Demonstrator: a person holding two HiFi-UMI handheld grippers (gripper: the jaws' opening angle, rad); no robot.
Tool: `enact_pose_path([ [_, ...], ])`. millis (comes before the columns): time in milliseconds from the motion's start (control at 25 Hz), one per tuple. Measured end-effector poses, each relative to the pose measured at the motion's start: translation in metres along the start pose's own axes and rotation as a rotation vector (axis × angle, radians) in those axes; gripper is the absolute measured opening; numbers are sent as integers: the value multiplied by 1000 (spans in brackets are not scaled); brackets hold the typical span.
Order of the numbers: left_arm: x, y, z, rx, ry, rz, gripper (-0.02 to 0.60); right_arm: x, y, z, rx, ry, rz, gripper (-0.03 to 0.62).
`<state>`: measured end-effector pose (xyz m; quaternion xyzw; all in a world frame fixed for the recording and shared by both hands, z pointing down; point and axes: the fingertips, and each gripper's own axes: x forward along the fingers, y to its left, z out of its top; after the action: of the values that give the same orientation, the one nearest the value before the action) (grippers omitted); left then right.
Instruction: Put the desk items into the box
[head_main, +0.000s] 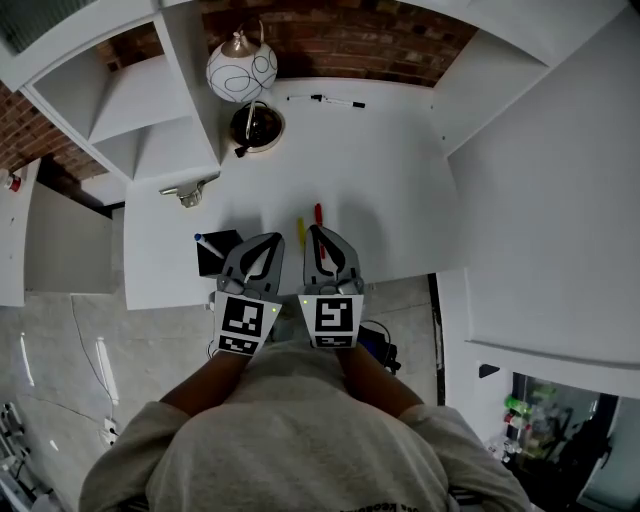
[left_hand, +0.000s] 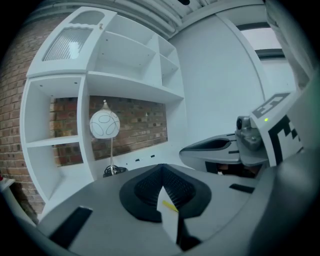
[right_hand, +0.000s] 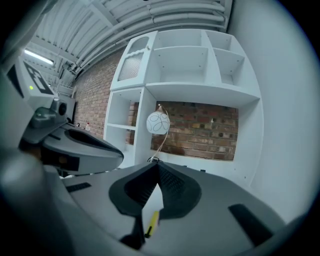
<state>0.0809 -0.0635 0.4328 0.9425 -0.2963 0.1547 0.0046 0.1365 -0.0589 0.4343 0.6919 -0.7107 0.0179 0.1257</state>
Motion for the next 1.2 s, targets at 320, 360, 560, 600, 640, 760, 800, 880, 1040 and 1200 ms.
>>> enact_pose_path([
  [320,25,-1,-20,-17,26,23,3,17,-9,-29,-30,34,27,18],
  [360,28,-1,-24,-22,32,27,3,18,-10,-35,-29,50,28,18],
  [560,38,-2,-42,-52,62,42,3,27,-11,-60,-25,86,40,18],
  [600,40,-2,-45,-56,66,46,4,29,-9,-64,-23,95,48,18],
  [640,41,-2,-48,-61,71,50,4,31,-7,-70,-20,107,58,18],
  [760,48,-1,-59,-83,89,60,3,38,-4,-83,-10,144,83,18],
  [800,50,0,-62,-94,94,62,3,41,-3,-86,-7,152,89,18],
  [880,54,0,-68,-111,106,62,3,44,0,-92,-6,168,98,18],
  [1040,60,0,-81,-122,125,64,3,49,2,-111,-2,224,115,18],
  [1200,65,7,-99,-147,151,72,4,57,4,-129,28,282,132,20],
])
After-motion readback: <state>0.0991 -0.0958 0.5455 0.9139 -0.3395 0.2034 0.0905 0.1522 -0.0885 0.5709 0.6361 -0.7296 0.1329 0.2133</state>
